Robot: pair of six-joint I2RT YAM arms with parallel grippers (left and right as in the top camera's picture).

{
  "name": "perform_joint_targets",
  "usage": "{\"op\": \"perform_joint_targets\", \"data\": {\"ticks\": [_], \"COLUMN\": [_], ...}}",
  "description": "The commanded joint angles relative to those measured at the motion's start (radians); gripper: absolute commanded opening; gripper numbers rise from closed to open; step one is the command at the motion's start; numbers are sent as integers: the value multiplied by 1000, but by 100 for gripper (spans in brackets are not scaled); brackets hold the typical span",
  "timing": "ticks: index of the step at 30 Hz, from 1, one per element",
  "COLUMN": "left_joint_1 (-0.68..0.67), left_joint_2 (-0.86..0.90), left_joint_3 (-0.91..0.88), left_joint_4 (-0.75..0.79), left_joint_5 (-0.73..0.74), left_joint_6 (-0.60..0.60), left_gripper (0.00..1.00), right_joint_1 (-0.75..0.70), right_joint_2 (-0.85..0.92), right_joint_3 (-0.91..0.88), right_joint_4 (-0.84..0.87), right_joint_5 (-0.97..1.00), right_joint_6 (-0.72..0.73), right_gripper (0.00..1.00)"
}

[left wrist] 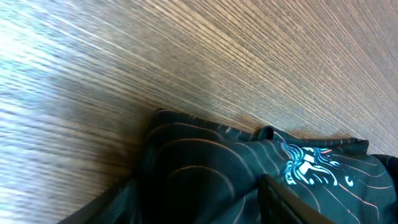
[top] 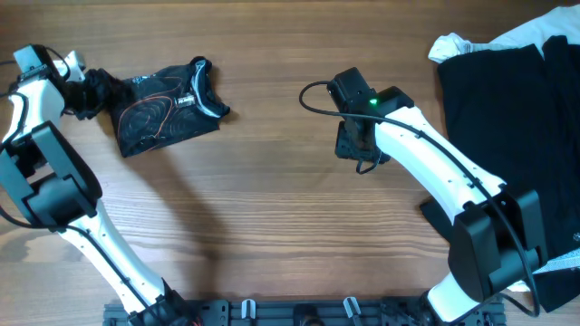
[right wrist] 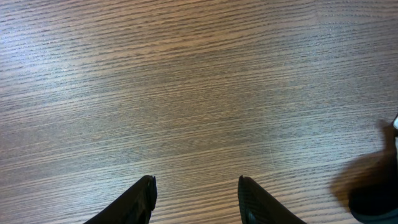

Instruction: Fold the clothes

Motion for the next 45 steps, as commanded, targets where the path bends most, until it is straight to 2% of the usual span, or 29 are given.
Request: {"op": "perform_joint_targets", "data": {"ticks": [1,6,13,19,23,25,29,35,38,40,43,45], "left_joint_1": [50,55,-4,-80,-77,-57,34,271,381,433,486,494], "left_joint_2": [55,56,71,93,91,85,53,-2,-2,-2,-2,-2], "left_joint_3": [-15,-15,-20,-91,-94,-88,-42,-11,-11,-11,-11,-11], "left_joint_4": [-22,-25,-35,-10,-6,-6,-5,-8,-48,-49,-66,-80], "left_joint_5": [-96,-69,-16,-26,-88,-103,-103,-103,-103,-91,-69,-65], "left_joint_6": [11,11,14,31,31,20,-112,-386,-472,-484,-483,-460], "left_gripper": [63,68,66,41,11,4,4,4,4,5,20,44], "right_joint_1": [-1,-1,-1,-1,-1,-1,-1,-1,-1,-1,-1,-1], "right_joint_2": [-17,-17,-17,-17,-17,-17,-17,-17,-17,-17,-17,-17], "right_joint_3": [3,3,3,3,3,3,3,3,3,3,3,3], "right_joint_4": [0,-1,-1,-5,-16,-20,-18,-16,-11,-11,1,13], "right_joint_5": [-1,-2,-2,-1,-1,-1,-1,-1,-1,-1,-1,-1], "right_joint_6": [4,5,5,5,4,5,4,5,5,5,5,5], "right_gripper": [48,48,48,48,48,48,48,48,48,48,48,49]}}
